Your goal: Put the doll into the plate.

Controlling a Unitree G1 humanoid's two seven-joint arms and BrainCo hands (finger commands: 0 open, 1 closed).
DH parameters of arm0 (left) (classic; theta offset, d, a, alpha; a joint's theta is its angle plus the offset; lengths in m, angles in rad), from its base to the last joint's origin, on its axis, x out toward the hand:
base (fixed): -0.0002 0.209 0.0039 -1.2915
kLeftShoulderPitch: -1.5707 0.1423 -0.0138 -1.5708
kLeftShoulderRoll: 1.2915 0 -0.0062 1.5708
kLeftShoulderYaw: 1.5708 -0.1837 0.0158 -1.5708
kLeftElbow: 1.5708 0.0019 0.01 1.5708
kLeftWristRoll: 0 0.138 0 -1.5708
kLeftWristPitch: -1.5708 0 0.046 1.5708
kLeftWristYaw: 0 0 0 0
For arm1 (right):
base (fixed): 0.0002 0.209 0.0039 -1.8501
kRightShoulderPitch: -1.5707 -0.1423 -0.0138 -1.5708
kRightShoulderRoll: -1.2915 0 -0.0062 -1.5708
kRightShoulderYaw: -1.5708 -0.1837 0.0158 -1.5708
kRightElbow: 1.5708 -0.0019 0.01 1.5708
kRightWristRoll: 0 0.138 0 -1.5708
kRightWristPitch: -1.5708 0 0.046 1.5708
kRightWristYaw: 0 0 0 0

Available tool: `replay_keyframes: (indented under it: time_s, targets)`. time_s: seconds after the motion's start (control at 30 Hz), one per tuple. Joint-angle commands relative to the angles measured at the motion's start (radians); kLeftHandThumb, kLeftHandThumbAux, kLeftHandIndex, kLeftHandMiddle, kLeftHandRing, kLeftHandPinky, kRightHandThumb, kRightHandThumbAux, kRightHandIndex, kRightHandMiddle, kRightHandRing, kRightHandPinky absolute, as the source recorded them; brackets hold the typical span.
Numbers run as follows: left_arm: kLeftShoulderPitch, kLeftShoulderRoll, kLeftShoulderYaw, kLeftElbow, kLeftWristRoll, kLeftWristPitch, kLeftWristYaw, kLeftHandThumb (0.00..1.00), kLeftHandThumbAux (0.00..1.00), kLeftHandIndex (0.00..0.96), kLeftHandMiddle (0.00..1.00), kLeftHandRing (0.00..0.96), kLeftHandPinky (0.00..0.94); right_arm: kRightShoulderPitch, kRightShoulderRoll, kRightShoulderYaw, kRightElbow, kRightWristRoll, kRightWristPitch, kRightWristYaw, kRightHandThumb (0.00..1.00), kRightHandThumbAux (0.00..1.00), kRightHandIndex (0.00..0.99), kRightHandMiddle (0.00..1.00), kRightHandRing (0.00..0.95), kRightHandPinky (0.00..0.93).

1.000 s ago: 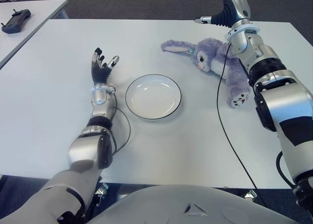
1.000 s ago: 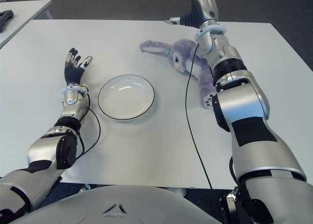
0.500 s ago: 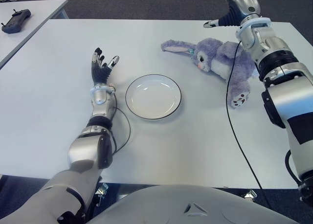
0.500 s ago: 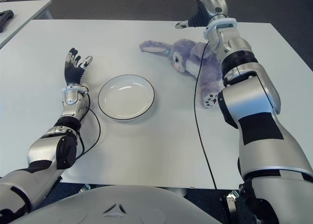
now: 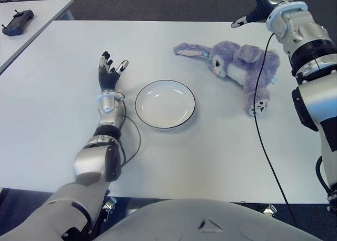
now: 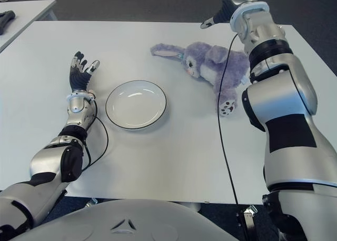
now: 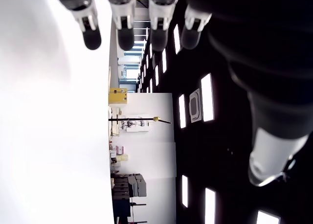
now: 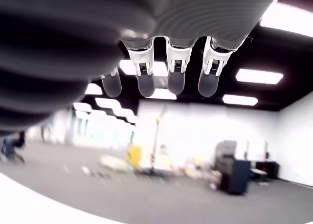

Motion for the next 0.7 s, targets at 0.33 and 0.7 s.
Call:
replay_keyframes:
  time_s: [0.33,0.7]
  targets:
    - [0.215,-0.148,0.007,0.172,-0.019,0.085,-0.010,0.000,0.692,0.009,0.024,0.006,0.008,-0.006,-0.029,0.067,0.014,-0.039,-0.011,0.151,0.029,0.452,0.030,0.000,0.000,0.000]
    - [0.216,-0.148,0.006,0.172,-0.018,0.083,-0.020,0.000,0.683,0.005,0.023,0.007,0.016,-0.002,-0.047,0.113,0.020,-0.068,0.015,0.203,0.070,0.470,0.020,0.000,0.000,0.000]
